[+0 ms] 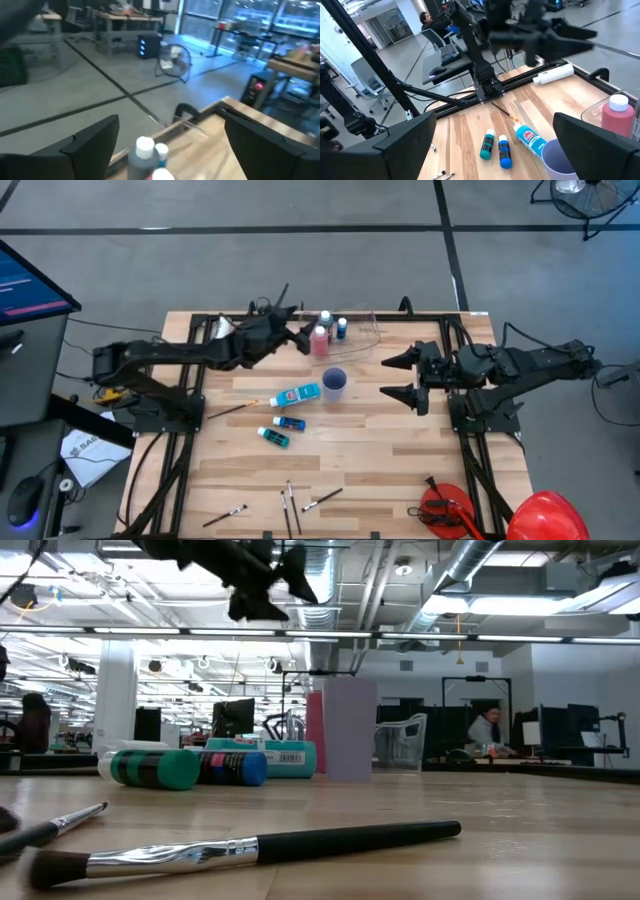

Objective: Pick & Place Paint Supplies
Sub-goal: Put the black paint brush into the violet cup

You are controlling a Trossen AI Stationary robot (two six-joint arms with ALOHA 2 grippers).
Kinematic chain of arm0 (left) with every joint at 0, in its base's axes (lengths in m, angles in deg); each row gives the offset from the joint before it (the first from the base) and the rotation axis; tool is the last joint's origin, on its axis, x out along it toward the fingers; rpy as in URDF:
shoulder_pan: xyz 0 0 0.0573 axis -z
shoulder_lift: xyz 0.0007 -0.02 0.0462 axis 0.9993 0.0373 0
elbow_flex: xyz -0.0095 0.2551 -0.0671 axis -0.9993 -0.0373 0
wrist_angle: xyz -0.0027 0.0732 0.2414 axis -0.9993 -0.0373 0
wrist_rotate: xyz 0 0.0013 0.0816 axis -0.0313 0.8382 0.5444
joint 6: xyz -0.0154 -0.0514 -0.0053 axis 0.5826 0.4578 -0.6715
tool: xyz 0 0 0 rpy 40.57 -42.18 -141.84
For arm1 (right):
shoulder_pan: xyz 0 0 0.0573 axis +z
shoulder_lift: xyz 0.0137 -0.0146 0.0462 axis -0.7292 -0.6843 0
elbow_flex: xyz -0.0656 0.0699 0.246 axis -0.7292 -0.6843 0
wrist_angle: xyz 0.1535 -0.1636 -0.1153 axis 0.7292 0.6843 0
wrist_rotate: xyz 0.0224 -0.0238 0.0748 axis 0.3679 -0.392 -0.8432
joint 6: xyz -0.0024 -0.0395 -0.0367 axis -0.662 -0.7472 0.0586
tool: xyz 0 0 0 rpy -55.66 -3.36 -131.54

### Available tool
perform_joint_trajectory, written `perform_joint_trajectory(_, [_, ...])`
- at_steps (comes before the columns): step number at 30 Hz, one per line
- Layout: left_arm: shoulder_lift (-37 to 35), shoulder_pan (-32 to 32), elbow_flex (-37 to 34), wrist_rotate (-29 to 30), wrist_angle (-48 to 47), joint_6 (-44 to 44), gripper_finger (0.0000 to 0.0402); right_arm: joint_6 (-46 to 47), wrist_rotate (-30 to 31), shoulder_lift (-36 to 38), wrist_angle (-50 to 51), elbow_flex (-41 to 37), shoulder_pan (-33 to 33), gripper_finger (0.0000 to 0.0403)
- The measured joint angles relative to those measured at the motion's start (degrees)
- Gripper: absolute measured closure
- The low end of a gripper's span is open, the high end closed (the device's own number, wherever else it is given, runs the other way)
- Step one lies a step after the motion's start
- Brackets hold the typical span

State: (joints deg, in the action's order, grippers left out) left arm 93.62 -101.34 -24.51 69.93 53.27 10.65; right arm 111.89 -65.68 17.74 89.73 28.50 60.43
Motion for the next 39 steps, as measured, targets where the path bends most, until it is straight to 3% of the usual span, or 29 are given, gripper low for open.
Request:
perform_joint_trajectory(8, [-8.22, 1.78, 0.00, -14.22, -14.21, 6.04, 0.0066, 1.84, 0.13, 0.00, -0.09, 0.00, -1.47, 0.0008])
perform_joint_trajectory(15, [-12.80, 4.32, -3.52, -20.06, -17.70, 8.69, 0.0078, 7.78, 0.13, -0.81, -3.96, 0.04, -1.49, 0.0008])
perform_joint_trajectory(26, [-19.45, 8.62, -10.92, -23.29, -17.98, 9.98, 0.0088, 16.30, 0.11, -7.62, -12.29, 0.02, -1.80, 0.0008])
perform_joint_trajectory(39, [-24.65, 12.23, -14.91, -25.07, -18.05, 11.94, 0.0093, 25.64, 0.00, -14.43, -18.96, 0.04, -2.22, 0.0008])
